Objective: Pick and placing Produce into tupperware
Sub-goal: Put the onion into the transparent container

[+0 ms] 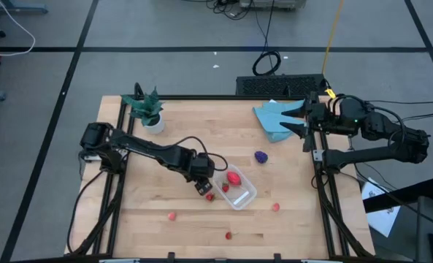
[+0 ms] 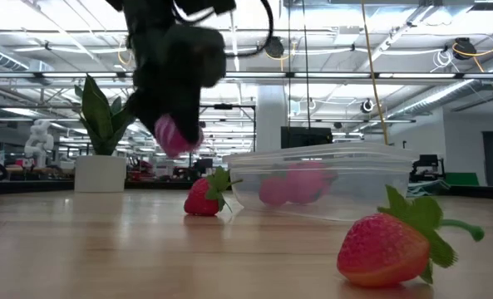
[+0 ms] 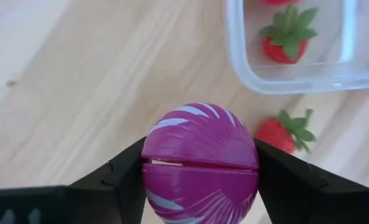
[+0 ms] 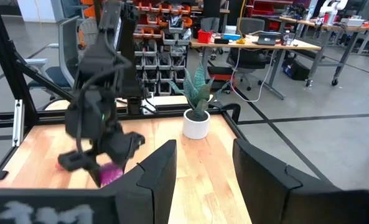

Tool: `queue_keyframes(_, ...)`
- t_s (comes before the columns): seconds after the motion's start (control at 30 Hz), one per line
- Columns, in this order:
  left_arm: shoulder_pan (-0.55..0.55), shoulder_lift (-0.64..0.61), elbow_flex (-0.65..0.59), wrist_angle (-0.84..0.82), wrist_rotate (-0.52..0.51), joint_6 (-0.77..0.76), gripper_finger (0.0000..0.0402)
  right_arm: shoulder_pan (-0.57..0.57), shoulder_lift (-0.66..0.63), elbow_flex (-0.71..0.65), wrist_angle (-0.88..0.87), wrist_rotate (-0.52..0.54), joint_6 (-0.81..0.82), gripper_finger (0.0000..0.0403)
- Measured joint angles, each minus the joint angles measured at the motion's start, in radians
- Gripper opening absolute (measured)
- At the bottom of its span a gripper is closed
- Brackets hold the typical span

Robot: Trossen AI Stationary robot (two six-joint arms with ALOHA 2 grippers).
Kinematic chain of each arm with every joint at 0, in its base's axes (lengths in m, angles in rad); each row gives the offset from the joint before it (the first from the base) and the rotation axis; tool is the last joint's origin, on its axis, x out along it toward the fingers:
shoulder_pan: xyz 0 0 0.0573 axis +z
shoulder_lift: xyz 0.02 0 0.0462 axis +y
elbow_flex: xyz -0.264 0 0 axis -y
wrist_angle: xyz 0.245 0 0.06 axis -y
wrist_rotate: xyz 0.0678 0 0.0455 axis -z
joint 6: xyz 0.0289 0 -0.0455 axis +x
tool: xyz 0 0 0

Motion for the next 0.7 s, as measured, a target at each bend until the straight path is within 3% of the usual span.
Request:
queue_keyframes(0.23,0.0,-0.107,0.0,0.038,-0.03,-0.027,0.0271,0.0,0.0,0.0,0.002,0.0,0.0,0.0151)
queue_keyframes(0.5,0.0,-0.112,0.001,0.2,0.016,0.055,0.0244,0.0,0.0,0.0,0.032,0.0,-0.01,0.0151)
queue_keyframes(0.7,0.0,-0.112,0.001,0.148,0.009,0.07,0.0225,0.0,0.0,0.0,0.035,0.0,-0.011,0.0151)
